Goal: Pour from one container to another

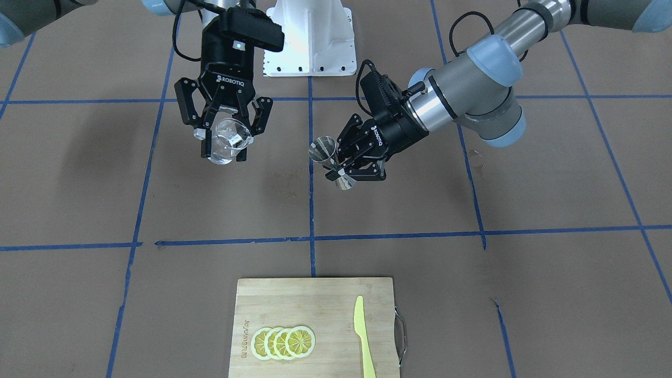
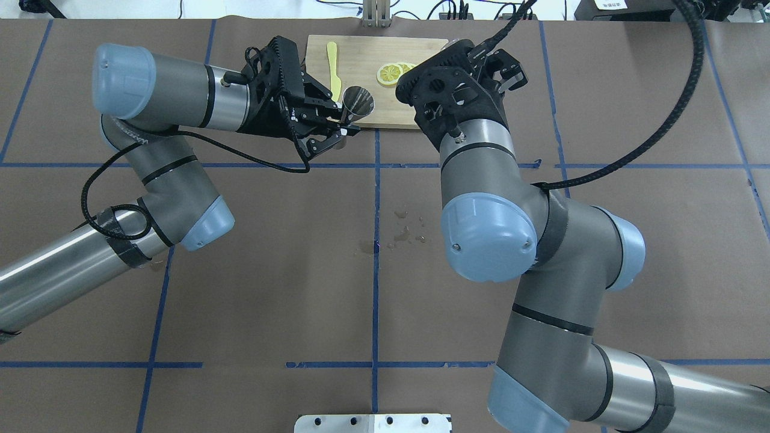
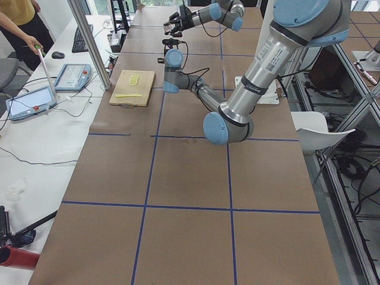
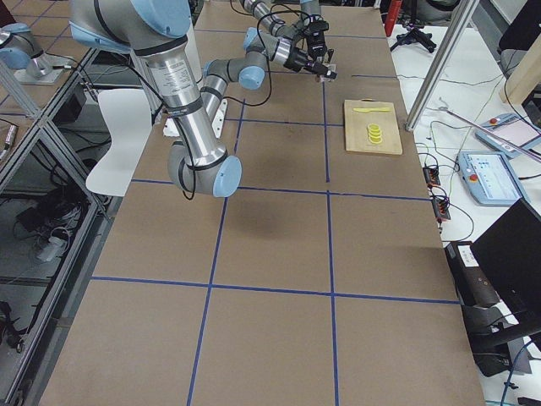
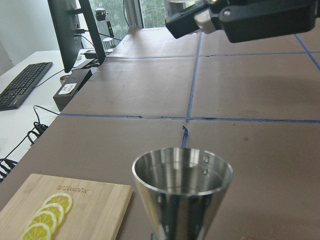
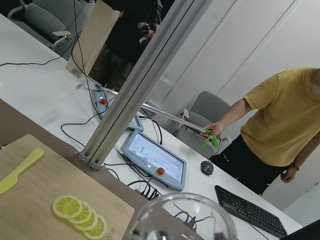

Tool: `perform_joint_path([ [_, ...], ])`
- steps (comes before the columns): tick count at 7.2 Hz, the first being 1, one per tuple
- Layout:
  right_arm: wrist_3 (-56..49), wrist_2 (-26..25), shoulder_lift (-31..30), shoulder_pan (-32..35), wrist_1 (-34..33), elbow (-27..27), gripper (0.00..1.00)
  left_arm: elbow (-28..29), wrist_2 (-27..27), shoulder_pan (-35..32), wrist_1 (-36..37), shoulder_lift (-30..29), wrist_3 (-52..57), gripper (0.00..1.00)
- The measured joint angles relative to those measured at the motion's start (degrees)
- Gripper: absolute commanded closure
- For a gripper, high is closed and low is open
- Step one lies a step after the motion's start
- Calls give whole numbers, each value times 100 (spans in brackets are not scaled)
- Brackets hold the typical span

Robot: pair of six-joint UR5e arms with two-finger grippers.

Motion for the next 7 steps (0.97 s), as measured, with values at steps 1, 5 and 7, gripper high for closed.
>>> perform_joint_path([
  [1, -3, -10, 119, -4, -65, -148, 100, -32, 101, 68, 0, 0, -31, 100],
  [5, -497, -153, 218, -86, -105, -284, 100, -72, 228, 164, 0, 2, -68, 100],
  [7, -778, -383, 176, -209, -85, -203, 100, -75, 232, 169, 0, 8, -68, 100],
])
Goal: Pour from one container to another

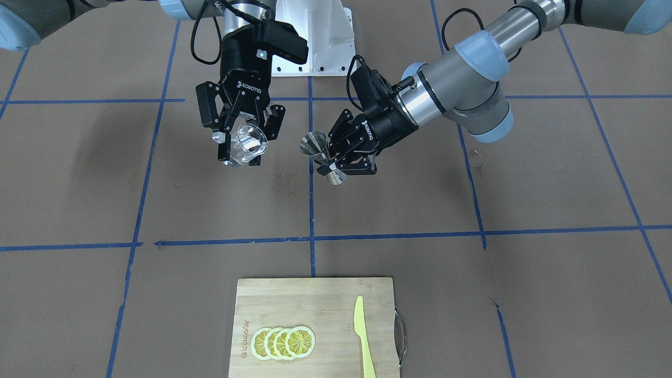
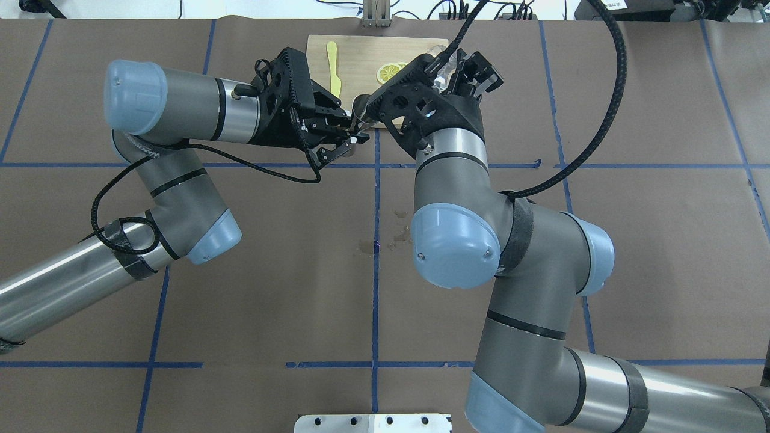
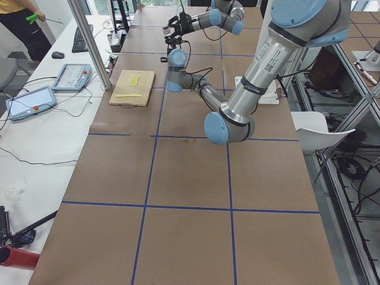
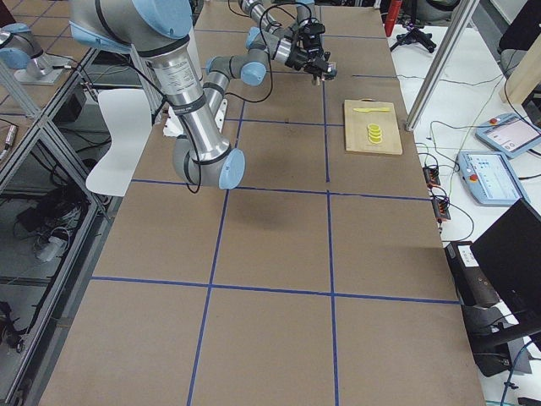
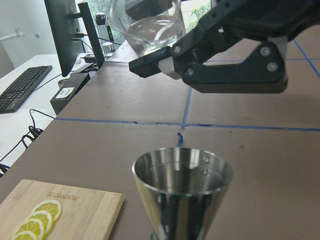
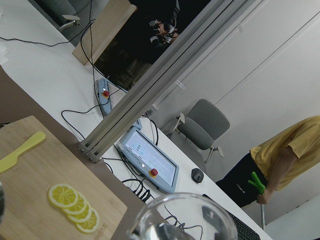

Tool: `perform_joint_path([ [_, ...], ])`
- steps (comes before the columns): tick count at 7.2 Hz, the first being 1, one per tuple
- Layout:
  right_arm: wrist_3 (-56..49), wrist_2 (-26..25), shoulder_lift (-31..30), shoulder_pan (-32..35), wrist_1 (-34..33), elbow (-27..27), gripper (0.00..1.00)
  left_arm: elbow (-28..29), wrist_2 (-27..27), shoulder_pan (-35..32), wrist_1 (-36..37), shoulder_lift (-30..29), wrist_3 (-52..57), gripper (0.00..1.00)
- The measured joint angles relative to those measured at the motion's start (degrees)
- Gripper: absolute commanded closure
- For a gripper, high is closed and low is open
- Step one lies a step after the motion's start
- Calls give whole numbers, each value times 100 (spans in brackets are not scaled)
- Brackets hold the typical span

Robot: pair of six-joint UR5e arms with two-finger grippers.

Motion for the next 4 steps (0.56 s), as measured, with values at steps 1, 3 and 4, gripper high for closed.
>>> perform_joint_path([
  [1, -141, -151, -3, -128, 2, 54, 100, 0, 2, 0, 0, 1, 0, 100],
  [3, -411, -386, 35, -353, -11, 67, 100, -4, 2, 4, 0, 1, 0, 100],
  [4, -527, -427, 60, -392, -23, 52, 100, -12, 0, 14, 0, 1, 0, 100],
])
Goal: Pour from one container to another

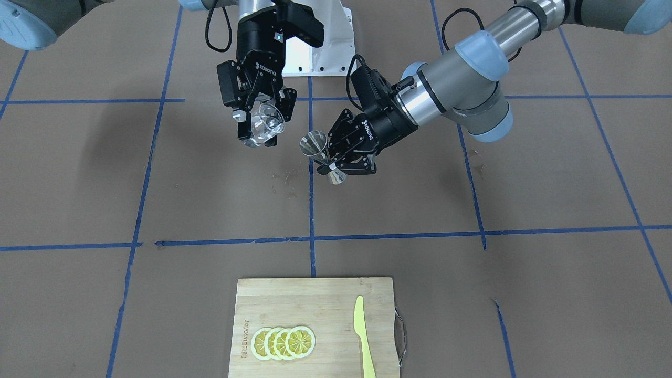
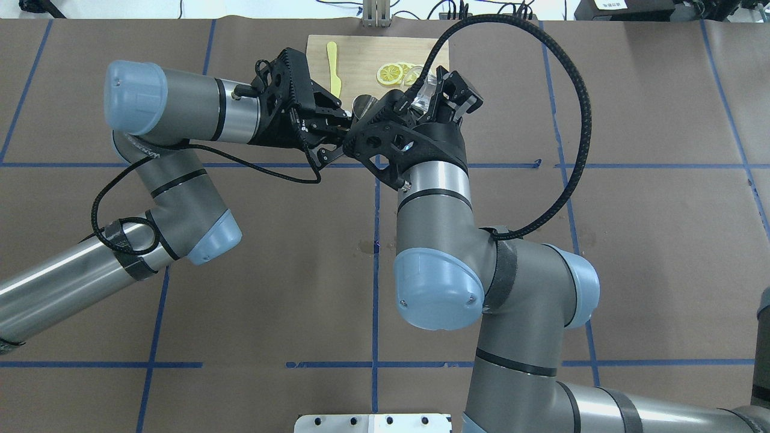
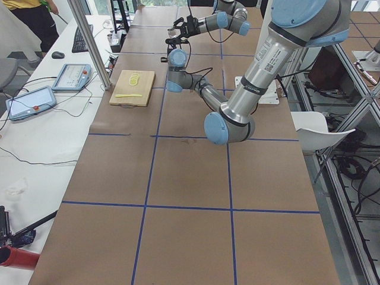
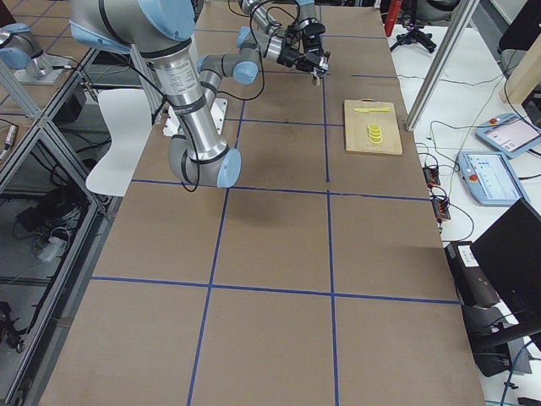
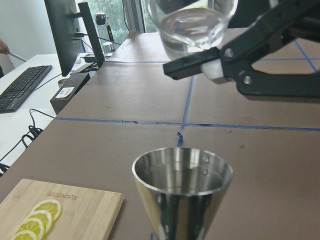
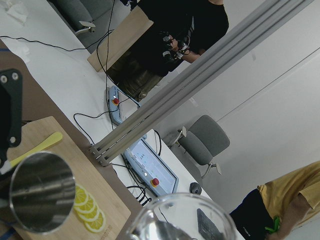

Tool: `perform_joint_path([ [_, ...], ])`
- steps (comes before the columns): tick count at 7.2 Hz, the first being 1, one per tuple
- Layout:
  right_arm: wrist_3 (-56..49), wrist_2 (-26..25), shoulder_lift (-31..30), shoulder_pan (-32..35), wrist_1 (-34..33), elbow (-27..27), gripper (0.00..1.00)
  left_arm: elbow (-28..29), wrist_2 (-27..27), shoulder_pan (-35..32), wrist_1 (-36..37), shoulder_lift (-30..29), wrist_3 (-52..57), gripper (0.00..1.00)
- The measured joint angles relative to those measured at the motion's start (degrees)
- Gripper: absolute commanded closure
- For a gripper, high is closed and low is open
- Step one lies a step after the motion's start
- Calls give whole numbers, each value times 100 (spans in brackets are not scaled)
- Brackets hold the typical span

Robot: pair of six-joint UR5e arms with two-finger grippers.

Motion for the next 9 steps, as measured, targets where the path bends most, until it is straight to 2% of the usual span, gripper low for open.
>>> perform_joint_path([
  [6, -575, -47, 87, -4, -43, -108, 100, -18, 6, 46, 0, 0, -38, 100],
  [9, -593, -49, 345, 43, -302, -182, 100, -19, 6, 64, 0, 0, -44, 100],
])
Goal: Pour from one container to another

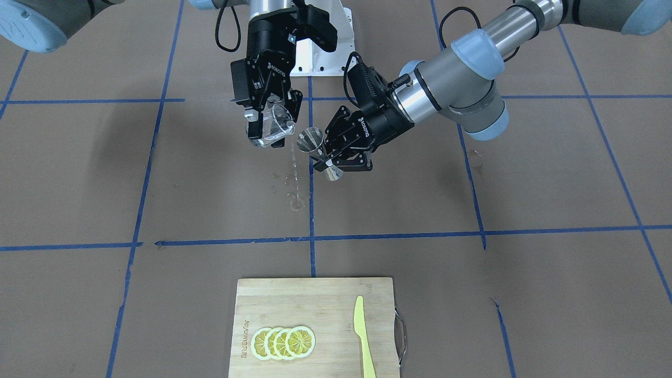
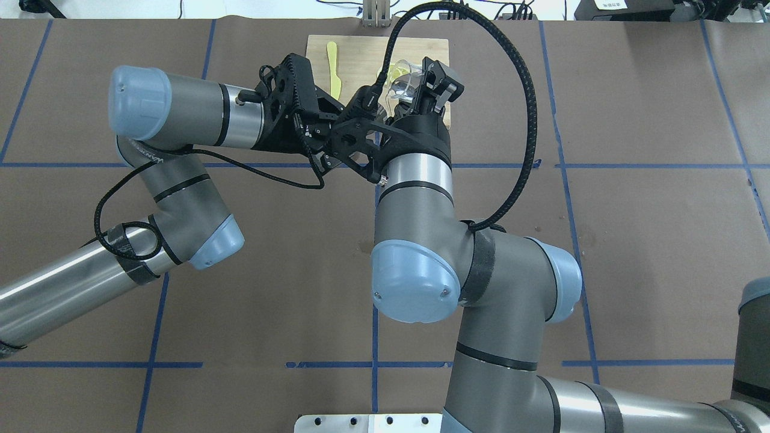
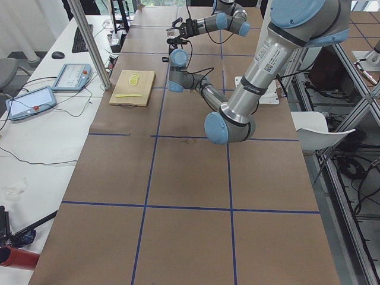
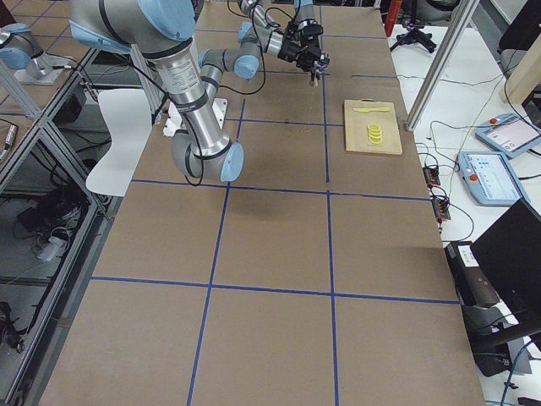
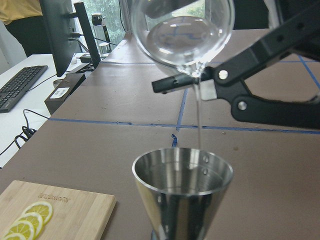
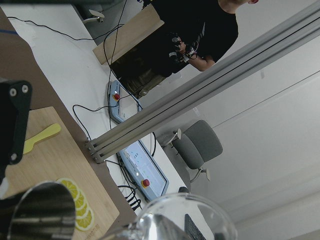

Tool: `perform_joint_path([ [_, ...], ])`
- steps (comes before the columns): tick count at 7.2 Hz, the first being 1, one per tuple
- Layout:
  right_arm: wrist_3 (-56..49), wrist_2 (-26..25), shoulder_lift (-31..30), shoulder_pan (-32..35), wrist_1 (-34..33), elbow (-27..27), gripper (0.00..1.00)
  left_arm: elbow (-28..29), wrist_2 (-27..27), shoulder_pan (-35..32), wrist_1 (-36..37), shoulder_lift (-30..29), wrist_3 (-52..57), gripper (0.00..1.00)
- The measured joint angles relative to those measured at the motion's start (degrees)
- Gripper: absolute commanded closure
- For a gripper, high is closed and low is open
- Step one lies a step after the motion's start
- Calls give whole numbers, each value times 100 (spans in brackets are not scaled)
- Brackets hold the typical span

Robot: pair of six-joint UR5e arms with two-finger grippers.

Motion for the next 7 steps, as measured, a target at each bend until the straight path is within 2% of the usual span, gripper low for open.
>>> perform_joint_path([
  [7, -42, -71, 170, 14, -64, -199, 100, 4, 0, 35, -10, 2, 0, 100],
])
